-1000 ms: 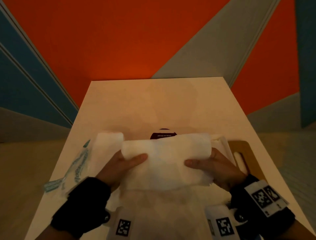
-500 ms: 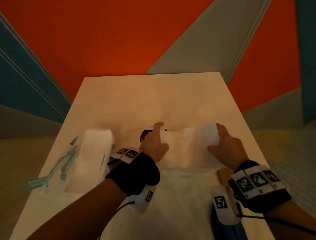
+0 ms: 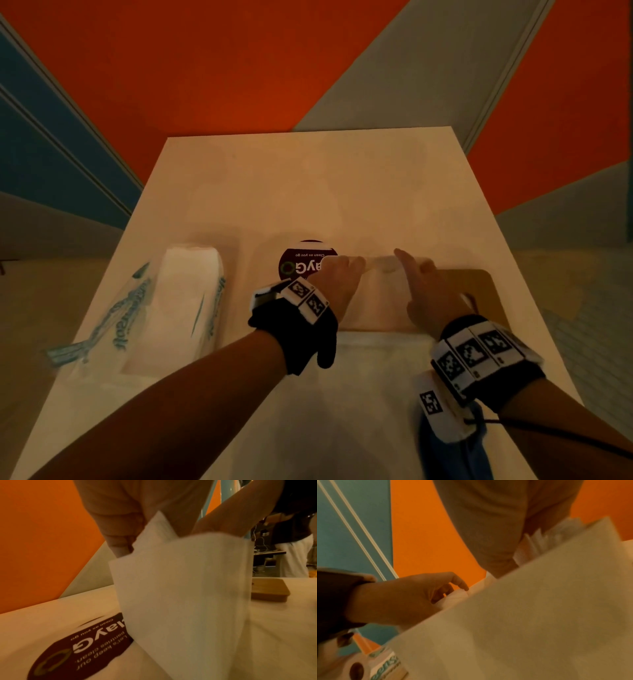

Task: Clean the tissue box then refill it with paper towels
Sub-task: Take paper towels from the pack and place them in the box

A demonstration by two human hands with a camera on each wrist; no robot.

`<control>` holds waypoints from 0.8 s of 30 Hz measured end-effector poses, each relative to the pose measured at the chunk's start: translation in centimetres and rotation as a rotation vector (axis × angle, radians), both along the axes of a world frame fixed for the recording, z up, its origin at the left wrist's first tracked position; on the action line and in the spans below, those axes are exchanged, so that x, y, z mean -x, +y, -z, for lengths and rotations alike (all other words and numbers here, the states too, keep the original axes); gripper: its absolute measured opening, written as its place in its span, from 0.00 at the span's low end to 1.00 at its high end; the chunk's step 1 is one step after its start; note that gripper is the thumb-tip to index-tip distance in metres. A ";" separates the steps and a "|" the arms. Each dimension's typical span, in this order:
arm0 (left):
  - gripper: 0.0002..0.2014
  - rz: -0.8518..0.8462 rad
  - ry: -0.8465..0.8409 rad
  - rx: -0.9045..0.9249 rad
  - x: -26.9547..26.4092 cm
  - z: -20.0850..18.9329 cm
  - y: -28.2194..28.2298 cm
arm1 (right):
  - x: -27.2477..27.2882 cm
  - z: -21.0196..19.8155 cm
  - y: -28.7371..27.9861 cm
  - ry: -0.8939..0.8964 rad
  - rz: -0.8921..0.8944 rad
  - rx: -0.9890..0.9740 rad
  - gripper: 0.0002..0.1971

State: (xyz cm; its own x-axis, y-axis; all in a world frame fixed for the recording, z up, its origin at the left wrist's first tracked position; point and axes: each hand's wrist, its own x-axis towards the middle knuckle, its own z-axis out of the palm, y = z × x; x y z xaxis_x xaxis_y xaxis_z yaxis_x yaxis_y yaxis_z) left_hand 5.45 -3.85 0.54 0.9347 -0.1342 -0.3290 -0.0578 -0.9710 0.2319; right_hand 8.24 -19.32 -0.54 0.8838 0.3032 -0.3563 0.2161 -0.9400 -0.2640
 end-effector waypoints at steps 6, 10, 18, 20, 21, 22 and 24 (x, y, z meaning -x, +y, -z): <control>0.31 0.023 -0.090 -0.046 0.4 0.9 0.2 | 0.9 0.0 -1.0 -0.194 -0.123 0.018 0.33; 0.18 0.195 -0.161 -0.077 0.7 0.3 0.5 | 1.2 -1.9 -1.1 -0.412 -0.433 0.130 0.16; 0.16 0.366 0.499 -0.184 -1.4 2.8 0.0 | -1.4 0.0 1.9 0.287 -0.477 0.396 0.14; 0.17 0.341 0.525 -0.168 -1.9 3.1 0.0 | -1.9 0.7 2.0 0.316 -0.451 0.418 0.17; 0.17 0.333 0.506 -0.141 -1.7 2.9 0.1 | -1.9 0.8 2.2 0.354 -0.447 0.418 0.19; 0.17 0.317 0.457 -0.095 -1.2 2.5 0.2 | -2.0 0.6 2.2 0.364 -0.466 0.425 0.20; 0.16 0.251 0.225 0.102 0.2 1.3 1.4 | -2.0 -0.1 2.2 0.359 -0.491 0.417 0.15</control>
